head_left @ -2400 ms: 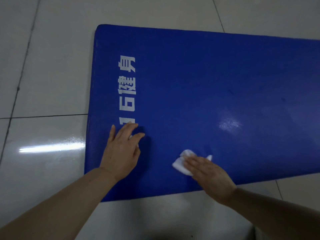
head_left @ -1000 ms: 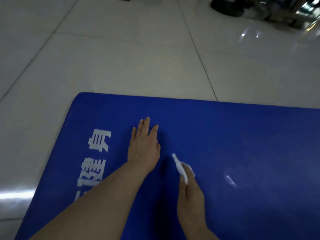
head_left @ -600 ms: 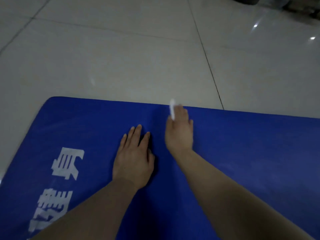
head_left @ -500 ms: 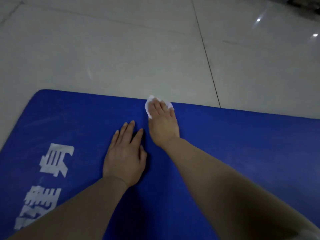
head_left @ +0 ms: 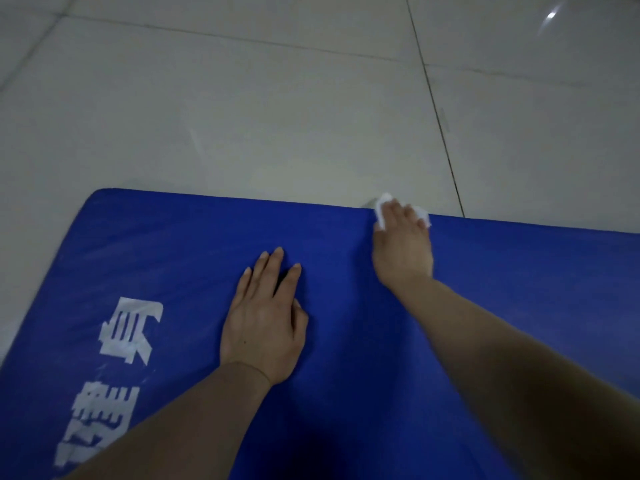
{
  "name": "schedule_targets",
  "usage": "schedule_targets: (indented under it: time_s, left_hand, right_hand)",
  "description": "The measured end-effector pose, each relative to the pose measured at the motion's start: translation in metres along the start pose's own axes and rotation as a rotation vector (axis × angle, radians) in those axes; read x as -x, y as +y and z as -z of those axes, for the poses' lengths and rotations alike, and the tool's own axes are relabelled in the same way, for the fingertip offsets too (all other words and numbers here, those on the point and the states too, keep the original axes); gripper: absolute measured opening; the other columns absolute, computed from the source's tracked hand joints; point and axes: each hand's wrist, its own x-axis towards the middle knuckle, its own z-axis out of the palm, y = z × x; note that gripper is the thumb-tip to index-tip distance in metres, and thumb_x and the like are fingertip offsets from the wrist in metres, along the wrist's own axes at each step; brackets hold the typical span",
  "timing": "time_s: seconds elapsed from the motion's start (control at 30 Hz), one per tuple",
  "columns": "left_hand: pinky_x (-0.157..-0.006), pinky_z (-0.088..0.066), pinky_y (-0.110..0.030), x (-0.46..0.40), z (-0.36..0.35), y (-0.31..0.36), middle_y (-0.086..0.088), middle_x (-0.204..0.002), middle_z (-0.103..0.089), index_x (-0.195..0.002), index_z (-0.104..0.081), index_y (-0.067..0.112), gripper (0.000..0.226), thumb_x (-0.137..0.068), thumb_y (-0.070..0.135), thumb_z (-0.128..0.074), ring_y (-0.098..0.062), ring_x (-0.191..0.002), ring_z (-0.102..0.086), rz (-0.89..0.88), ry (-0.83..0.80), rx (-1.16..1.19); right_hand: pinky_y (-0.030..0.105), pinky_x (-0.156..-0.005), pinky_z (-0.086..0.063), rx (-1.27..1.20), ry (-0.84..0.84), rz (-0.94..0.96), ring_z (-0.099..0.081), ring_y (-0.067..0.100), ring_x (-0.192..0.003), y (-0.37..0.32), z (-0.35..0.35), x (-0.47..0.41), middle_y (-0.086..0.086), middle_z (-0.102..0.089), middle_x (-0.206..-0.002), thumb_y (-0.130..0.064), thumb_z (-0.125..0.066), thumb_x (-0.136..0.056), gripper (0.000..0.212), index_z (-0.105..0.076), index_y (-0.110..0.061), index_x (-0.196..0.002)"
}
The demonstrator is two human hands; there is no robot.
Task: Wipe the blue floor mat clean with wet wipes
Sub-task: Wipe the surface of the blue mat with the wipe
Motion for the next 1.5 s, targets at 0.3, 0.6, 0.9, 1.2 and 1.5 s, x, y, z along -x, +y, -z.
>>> schedule_targets:
  time_s: [0.3, 0.6, 0.9, 1.2, 1.5]
  left_hand:
    - [-0.116, -0.021, -0.039, -0.001, 0.0, -0.002, -0.013, -0.147, -0.041, -0.131, -0.056, 0.01, 0.056, -0.089, 0.028, -0.025, -0.027, -0.138, -0.036, 0.002, 0.016, 0.012]
    - [-0.113, -0.024, -0.045, -0.002, -0.002, -0.002, -0.014, -0.147, -0.042, -0.131, -0.056, 0.01, 0.056, -0.089, 0.029, -0.024, -0.029, -0.137, -0.038, -0.014, 0.013, -0.002]
    - [-0.113, -0.025, -0.044, -0.002, -0.001, -0.002, -0.014, -0.147, -0.042, -0.131, -0.057, 0.01, 0.057, -0.089, 0.029, -0.023, -0.029, -0.137, -0.038, -0.019, 0.028, 0.028]
    - [-0.114, -0.022, -0.042, -0.003, -0.003, -0.003, -0.012, -0.149, -0.039, -0.133, -0.055, 0.011, 0.058, -0.09, 0.031, -0.022, -0.027, -0.14, -0.034, -0.019, 0.011, 0.009]
    - [-0.112, -0.024, -0.045, -0.005, -0.002, -0.002, -0.015, -0.146, -0.042, -0.131, -0.057, 0.01, 0.057, -0.089, 0.029, -0.023, -0.03, -0.137, -0.039, -0.027, 0.017, -0.004]
  right_hand:
    - [0.037, -0.118, -0.014, -0.006, -0.008, 0.542, -0.021, 0.025, -0.144, -0.052, -0.013, 0.02, 0.009, -0.025, -0.156, -0.012, -0.045, -0.097, 0.055, -0.027, -0.007, -0.148]
    - [0.046, -0.107, -0.032, -0.056, 0.101, 0.021, -0.036, 0.033, -0.129, -0.024, -0.012, 0.033, 0.014, -0.037, -0.144, -0.015, -0.027, -0.095, 0.051, -0.031, 0.0, -0.144]
    - [0.035, -0.097, -0.036, -0.191, 0.081, 0.089, -0.043, 0.029, -0.123, -0.005, -0.004, 0.028, 0.004, -0.038, -0.145, -0.008, -0.036, -0.097, 0.049, -0.033, -0.014, -0.145]
    - [0.042, -0.114, -0.026, -0.108, 0.088, 0.294, -0.036, 0.033, -0.135, -0.048, -0.013, 0.034, 0.014, -0.041, -0.146, -0.015, -0.037, -0.097, 0.046, -0.04, -0.002, -0.141]
    - [0.042, -0.103, -0.034, -0.095, 0.088, -0.193, -0.041, 0.031, -0.125, 0.063, -0.003, 0.052, 0.011, -0.035, -0.146, -0.011, -0.036, -0.096, 0.046, -0.032, -0.009, -0.142]
